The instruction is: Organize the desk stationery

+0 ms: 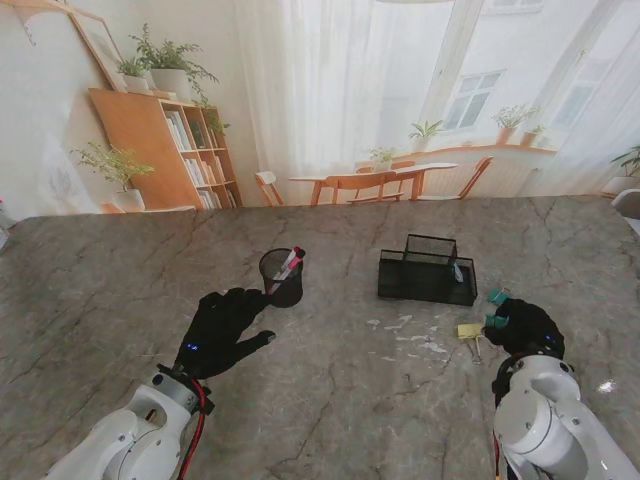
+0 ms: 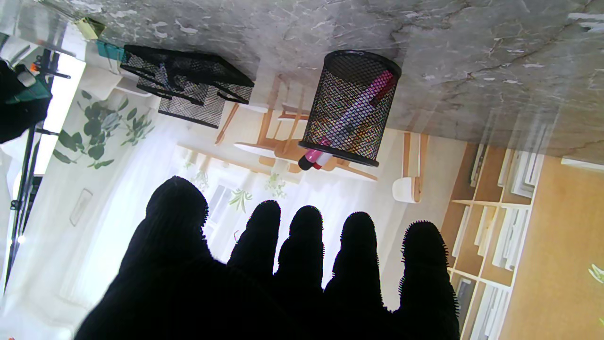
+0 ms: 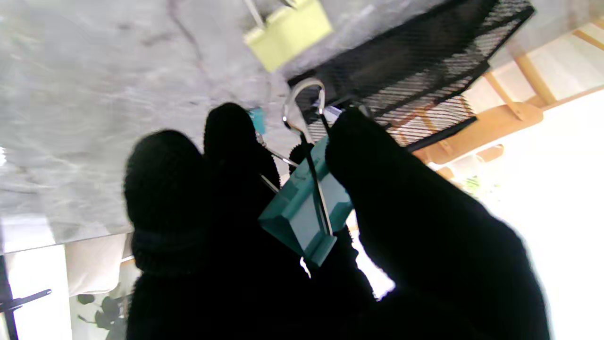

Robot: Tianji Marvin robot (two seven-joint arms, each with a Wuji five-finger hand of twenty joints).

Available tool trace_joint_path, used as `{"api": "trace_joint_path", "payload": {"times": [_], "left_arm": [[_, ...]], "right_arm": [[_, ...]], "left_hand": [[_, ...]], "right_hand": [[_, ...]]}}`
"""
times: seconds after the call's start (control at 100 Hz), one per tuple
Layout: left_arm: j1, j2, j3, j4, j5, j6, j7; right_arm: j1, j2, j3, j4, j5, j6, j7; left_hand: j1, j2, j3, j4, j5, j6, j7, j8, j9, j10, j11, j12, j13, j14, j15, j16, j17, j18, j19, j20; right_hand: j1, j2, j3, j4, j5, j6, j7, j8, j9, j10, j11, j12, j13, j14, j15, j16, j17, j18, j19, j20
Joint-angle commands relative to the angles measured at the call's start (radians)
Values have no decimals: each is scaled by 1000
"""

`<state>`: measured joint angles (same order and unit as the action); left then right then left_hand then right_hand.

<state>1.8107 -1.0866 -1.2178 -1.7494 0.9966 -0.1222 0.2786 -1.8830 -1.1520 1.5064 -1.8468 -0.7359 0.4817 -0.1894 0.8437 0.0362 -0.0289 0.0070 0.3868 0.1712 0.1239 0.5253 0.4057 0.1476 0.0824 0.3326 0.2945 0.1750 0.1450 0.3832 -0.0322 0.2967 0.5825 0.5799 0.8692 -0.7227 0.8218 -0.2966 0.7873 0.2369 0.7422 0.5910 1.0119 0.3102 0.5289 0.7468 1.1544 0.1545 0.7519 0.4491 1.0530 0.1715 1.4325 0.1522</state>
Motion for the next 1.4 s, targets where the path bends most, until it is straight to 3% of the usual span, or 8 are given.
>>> {"api": "trace_joint_path", "payload": {"times": [0.0,0.24,0.48,0.9,1.39], "left_arm": [[7,-3,1,-4,1,-4,5],[14,-3,-7,-7,4,-1,11],[15,-3,-16,-4,3,1,6],[-4,-1,-13,14,-2,2,-18],[-34,4,-5,42,-2,7,-49]], "right_arm": [[37,4,-9,-28,5,-8,27],[149,14,-58,-16,19,20,87],[310,14,-129,86,48,43,107],[554,20,-230,319,111,-53,161],[784,12,-388,580,171,-120,198]], "left_hand": [[18,80,-20,-65,23,18,5,8,7,6,-1,23,21,-8,6,3,-4,-28,4,-2],[17,79,-20,-65,23,17,5,8,7,4,-1,23,20,-9,5,3,-4,-28,3,-2],[17,79,-20,-65,24,18,5,8,8,6,-1,23,21,-10,6,3,-4,-30,2,-2],[16,81,-20,-65,23,16,5,8,8,4,-1,23,21,-9,6,3,-5,-31,0,-2],[16,82,-20,-65,24,15,5,8,8,5,-1,23,20,-7,6,3,-8,-30,-2,-1]], "right_hand": [[220,85,217,58,70,-174,113,74,45,-64,91,55,22,13,24,3,18,-109,26,0],[218,93,210,59,64,-179,114,75,40,-71,89,57,20,8,22,2,17,-117,22,-1],[213,113,194,65,52,-197,116,81,29,-89,90,61,12,-10,18,3,13,-137,8,-3],[198,166,146,74,21,-254,134,94,5,-139,90,69,-13,-48,1,9,1,-167,-39,1],[195,178,131,78,14,-273,155,83,1,-150,89,68,-16,-57,-4,19,-1,-174,-56,19]]}}
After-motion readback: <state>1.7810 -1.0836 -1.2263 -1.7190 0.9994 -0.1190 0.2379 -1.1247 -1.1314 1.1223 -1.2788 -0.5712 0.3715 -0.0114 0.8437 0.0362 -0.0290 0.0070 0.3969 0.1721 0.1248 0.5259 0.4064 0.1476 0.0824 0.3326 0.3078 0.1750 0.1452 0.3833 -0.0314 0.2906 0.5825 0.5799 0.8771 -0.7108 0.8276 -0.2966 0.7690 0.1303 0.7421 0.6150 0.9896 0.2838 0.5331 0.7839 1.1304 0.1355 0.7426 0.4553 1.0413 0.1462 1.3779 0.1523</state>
